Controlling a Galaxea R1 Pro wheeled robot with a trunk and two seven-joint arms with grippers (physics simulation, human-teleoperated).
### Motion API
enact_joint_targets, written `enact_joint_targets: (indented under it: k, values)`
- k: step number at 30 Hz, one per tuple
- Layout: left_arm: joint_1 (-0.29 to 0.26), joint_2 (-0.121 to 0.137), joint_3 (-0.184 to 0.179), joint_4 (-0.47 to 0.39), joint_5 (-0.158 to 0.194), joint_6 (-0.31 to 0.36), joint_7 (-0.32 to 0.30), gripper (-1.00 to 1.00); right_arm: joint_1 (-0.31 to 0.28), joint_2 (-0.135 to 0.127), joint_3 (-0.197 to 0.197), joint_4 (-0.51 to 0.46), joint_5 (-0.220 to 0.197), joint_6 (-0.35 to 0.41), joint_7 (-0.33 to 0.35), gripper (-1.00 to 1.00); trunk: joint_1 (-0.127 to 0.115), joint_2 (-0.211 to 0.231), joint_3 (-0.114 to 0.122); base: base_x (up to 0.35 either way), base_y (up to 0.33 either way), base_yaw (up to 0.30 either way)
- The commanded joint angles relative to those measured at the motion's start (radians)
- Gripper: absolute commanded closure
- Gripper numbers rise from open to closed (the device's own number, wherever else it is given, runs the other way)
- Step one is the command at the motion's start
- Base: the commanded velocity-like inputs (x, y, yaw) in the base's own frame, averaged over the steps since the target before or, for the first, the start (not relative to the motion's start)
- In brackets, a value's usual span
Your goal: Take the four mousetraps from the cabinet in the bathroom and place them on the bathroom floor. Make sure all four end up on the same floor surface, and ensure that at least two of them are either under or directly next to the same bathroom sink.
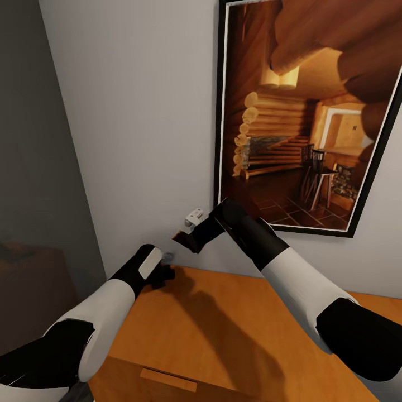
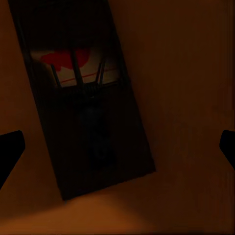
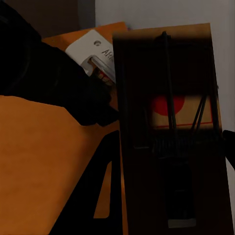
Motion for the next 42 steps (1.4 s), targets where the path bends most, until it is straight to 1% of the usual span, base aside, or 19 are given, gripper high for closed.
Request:
enact_joint_targets:
  k: [1,20,26,36,39,42]
  values:
    - [-0.001,0.001,-0.006,-0.001,0.011,0.002,0.009,-1.0,-0.001,0.0,0.0,0.0,0.009,0.003,0.01,1.0,0.0,-0.001,-0.001,0.0,0.0,0.0]
    - [-0.001,0.002,-0.009,0.002,0.009,-0.015,0.012,-1.0,-0.001,0.0,-0.001,0.006,0.009,0.003,0.01,1.0,0.0,-0.001,-0.001,0.006,0.0,0.0]
    - [-0.001,0.002,-0.009,0.0,0.012,-0.016,0.052,-1.0,-0.001,0.0,-0.001,0.009,0.008,0.003,0.01,1.0,0.0,-0.001,-0.001,0.032,0.0,0.0]
    - [-0.001,0.004,-0.009,0.001,0.013,-0.017,0.087,-1.0,-0.001,0.0,0.0,0.01,0.007,0.003,0.01,1.0,0.0,-0.001,-0.001,0.003,0.0,0.0]
    - [-0.001,0.003,-0.009,0.002,0.014,-0.028,0.108,-1.0,-0.001,0.0,-0.001,0.01,0.007,0.003,0.01,1.0,0.0,-0.001,-0.001,0.0,0.0,0.0]
    - [-0.001,0.002,-0.009,0.003,0.02,-0.056,0.131,-1.0,-0.001,0.0,-0.001,0.01,0.007,0.003,0.01,1.0,0.0,-0.001,-0.001,0.0,0.0,0.0]
